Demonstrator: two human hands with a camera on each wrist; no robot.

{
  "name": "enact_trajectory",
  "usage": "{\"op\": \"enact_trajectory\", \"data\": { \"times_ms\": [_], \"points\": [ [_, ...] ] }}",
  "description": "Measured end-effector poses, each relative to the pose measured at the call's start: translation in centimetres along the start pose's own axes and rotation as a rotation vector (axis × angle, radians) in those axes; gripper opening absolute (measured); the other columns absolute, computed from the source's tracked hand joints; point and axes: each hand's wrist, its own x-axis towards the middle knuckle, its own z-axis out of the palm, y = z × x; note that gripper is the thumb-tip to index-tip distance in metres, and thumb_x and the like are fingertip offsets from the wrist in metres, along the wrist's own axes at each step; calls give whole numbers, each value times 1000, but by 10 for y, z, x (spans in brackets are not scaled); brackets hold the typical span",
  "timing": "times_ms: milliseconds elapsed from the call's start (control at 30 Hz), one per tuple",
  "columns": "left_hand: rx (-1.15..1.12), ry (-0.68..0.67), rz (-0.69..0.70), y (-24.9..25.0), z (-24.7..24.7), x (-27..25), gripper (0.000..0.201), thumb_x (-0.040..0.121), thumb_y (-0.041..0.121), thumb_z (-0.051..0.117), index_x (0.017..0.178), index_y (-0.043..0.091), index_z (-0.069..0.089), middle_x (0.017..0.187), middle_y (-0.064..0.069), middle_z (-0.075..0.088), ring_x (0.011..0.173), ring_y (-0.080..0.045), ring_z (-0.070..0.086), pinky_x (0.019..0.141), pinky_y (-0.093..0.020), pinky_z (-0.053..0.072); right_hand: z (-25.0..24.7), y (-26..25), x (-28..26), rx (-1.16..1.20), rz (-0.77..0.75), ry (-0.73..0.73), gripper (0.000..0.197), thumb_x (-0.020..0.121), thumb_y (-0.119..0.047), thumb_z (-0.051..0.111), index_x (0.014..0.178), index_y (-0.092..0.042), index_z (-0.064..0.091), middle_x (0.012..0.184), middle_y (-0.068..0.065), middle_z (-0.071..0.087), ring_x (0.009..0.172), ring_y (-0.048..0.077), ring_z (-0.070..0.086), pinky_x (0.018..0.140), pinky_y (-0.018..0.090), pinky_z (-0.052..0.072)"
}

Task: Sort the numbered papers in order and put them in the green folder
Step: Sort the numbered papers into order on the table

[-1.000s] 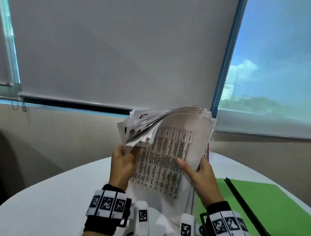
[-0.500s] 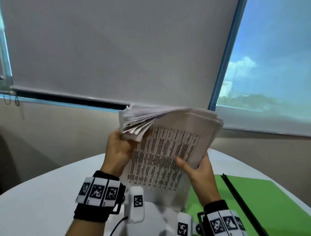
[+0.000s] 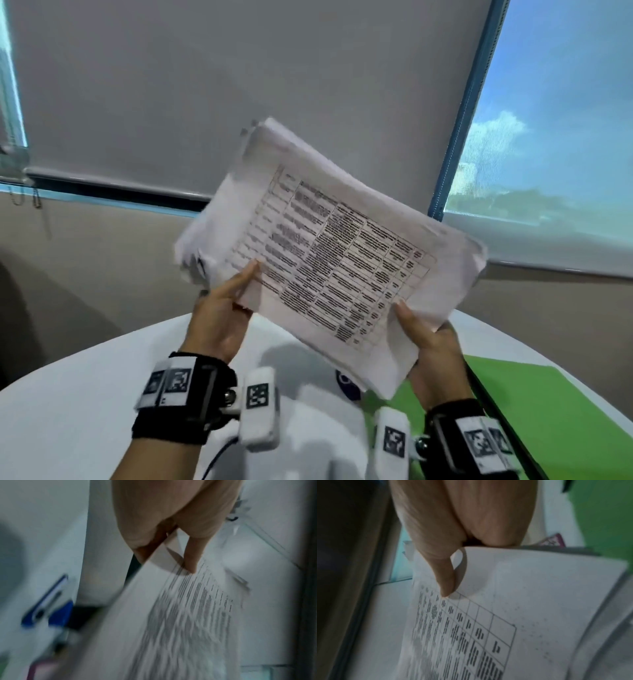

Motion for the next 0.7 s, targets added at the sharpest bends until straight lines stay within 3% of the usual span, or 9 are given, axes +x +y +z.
{"op": "enact_trajectory", "data": {
  "times_ms": [67,167,233,367,467,567,633,700],
  "points": [
    [144,-28,37,18,-22,7,24,77,10,66,99,4,70,90,-7,73,74,-18,71,70,-29,60,-11,-15,8,-129,-129,30,26,80,-7,70,104,2,67,92,9,77,83,20,73,70,29,58],
    [479,-129,56,40,-36,11,27,80,3,63,107,5,67,97,-9,75,80,-20,71,66,-23,58,-26,-25,18,-253,-238,47,18,81,-3,70,99,-6,71,91,1,78,83,13,73,71,20,56],
    [690,-198,59,38,-31,12,33,77,0,68,110,3,66,101,-11,75,90,-25,72,71,-27,59,-27,-19,20,-326,-221,1,20,82,-2,70,102,-7,71,94,1,78,86,12,74,71,18,56],
    [695,-67,120,20,-38,14,47,67,7,79,111,2,64,100,-13,74,90,-30,73,76,-40,59,-35,4,16,-359,-148,-27,40,70,-11,76,108,-5,68,98,8,77,90,25,73,74,30,60],
    [667,-50,87,7,-48,12,45,69,8,80,111,6,64,99,-11,75,90,-28,73,75,-42,60,-36,12,13,-397,-140,-45,48,64,-11,79,110,-10,66,100,7,76,89,21,73,68,24,58],
    [617,-26,78,-6,-49,12,40,73,5,76,111,3,64,99,-13,75,89,-31,73,73,-41,61,-25,9,13,-408,-146,-54,53,69,-10,80,118,-17,61,108,5,73,94,17,73,70,22,58],
    [618,-8,119,-9,-49,14,34,77,5,74,109,2,65,98,-15,75,91,-34,72,78,-46,59,-18,1,16,-509,-198,-12,62,73,-15,81,127,-25,53,119,3,66,99,16,70,77,29,60],
    [635,-25,162,-10,-51,15,31,80,7,72,111,4,66,98,-12,75,89,-30,73,79,-44,59,-11,-13,20,-717,-321,57,73,73,-24,82,135,-28,44,119,-1,62,103,15,64,89,42,57]
  ]
}}
